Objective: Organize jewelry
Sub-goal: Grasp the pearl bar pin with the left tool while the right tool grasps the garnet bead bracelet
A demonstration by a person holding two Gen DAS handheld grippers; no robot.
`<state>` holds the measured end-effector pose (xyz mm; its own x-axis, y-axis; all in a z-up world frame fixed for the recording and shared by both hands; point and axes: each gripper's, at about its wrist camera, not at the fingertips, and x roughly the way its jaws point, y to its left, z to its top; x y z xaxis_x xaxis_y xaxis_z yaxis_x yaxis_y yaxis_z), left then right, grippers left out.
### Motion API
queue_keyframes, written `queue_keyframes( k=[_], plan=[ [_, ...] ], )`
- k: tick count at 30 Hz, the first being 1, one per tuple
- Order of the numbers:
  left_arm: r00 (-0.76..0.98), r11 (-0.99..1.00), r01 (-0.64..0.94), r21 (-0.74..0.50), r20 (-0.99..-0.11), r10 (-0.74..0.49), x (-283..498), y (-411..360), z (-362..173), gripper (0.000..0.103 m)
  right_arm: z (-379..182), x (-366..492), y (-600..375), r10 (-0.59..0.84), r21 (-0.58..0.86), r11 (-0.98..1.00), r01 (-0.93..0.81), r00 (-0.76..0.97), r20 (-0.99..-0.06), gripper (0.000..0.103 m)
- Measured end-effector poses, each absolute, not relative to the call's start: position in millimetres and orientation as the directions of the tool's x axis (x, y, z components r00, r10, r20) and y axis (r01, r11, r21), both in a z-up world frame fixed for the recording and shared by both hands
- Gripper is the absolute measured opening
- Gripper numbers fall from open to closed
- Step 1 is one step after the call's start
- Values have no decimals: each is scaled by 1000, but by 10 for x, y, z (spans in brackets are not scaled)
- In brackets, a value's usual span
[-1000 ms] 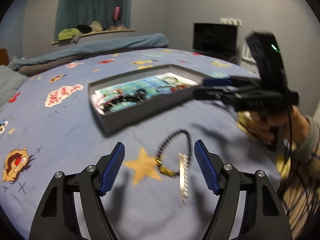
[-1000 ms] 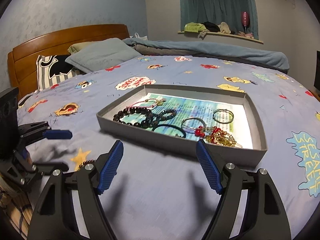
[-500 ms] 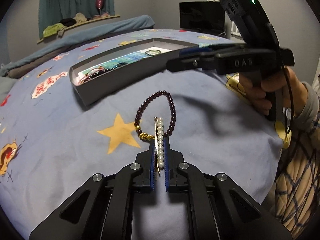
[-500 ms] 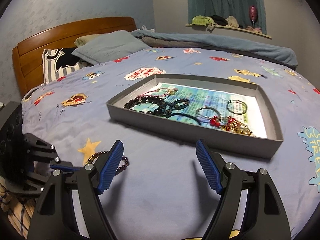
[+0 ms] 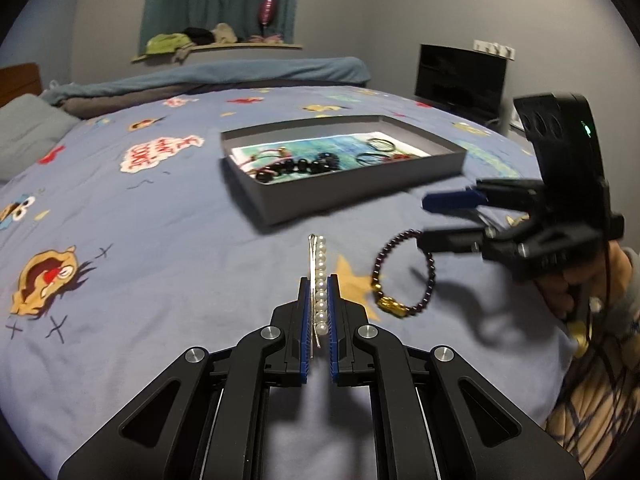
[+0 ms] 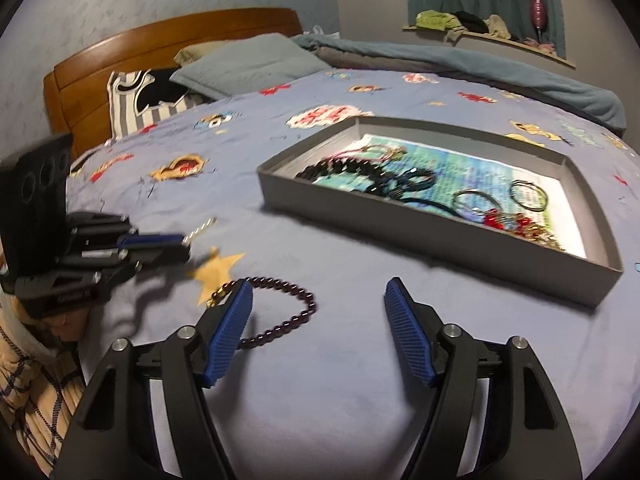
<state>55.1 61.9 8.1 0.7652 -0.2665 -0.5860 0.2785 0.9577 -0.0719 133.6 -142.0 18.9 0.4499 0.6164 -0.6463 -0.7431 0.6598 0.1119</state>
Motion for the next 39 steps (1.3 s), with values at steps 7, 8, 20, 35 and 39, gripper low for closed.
queue_keyframes(
  k=[7, 8, 20, 35, 39],
  plan=[
    [788, 971, 221, -92, -571, -233, 594, 726, 135, 8, 109, 1304, -1286, 595, 89, 650, -755, 433, -677, 40],
    [789, 972, 216, -94, -570, -231, 616, 736, 141, 8, 105, 1298, -1277, 595, 87, 647, -757, 431, -678, 35],
    [812, 973, 199, -120, -535, -233, 736, 657, 273, 8, 237, 1266, -1394, 660, 122, 624, -772, 436, -612, 3],
    [822, 980, 165, -110, -534, -198, 800, 657, 295, 8, 293, 1263, -1433, 657, 128, 626, -769, 433, -618, 18],
    [822, 981, 162, -109, -535, -195, 773, 690, 292, 8, 242, 1297, -1398, 650, 139, 629, -765, 419, -635, 30]
  ],
)
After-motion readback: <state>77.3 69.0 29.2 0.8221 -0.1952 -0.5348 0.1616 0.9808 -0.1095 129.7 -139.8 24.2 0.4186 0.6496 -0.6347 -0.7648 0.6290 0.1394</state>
